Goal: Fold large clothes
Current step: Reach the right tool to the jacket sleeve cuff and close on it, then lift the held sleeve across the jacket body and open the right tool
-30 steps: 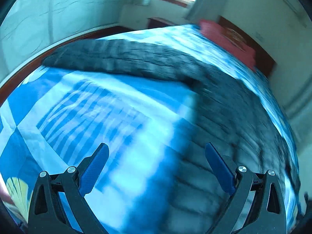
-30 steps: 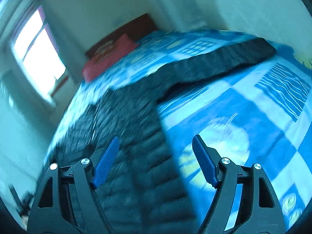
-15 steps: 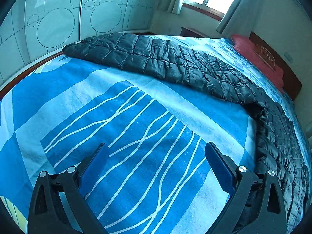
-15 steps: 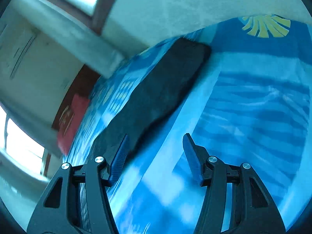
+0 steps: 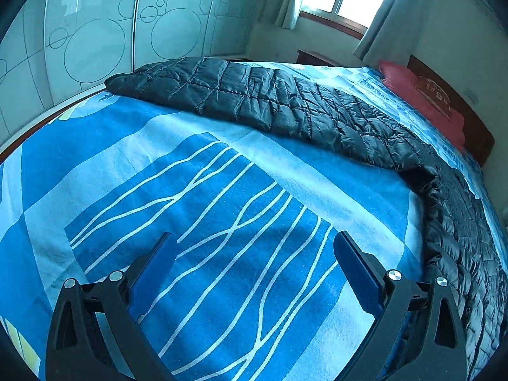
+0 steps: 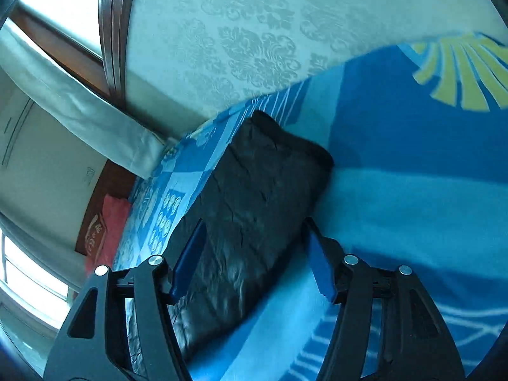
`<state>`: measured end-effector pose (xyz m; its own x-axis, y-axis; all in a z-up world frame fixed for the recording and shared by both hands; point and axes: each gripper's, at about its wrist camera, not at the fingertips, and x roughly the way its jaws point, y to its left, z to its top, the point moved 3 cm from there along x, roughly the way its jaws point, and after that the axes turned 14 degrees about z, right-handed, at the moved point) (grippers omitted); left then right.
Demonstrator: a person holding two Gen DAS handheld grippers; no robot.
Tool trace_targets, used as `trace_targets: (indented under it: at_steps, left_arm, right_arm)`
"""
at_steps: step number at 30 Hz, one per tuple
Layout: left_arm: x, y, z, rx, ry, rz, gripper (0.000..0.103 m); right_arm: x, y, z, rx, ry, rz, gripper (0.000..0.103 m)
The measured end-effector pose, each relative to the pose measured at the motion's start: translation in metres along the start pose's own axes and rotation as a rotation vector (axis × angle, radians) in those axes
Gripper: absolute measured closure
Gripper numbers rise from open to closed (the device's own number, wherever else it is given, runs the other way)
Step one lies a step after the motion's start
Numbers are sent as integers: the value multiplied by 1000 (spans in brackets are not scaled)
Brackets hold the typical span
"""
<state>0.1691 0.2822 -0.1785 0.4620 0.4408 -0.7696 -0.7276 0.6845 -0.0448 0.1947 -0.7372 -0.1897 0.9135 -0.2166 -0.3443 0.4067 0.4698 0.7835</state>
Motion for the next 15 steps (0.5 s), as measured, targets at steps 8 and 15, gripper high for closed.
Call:
trace_targets:
  at_steps: [8, 15]
  left_arm:
    - [2, -2, 0, 3, -3, 5, 5]
    - [3, -2, 0, 13, -7, 14, 5]
  right_arm:
    - [-1, 41, -15, -89, 25, 21, 97]
    - [-10, 157, -82, -317, 80, 161, 97]
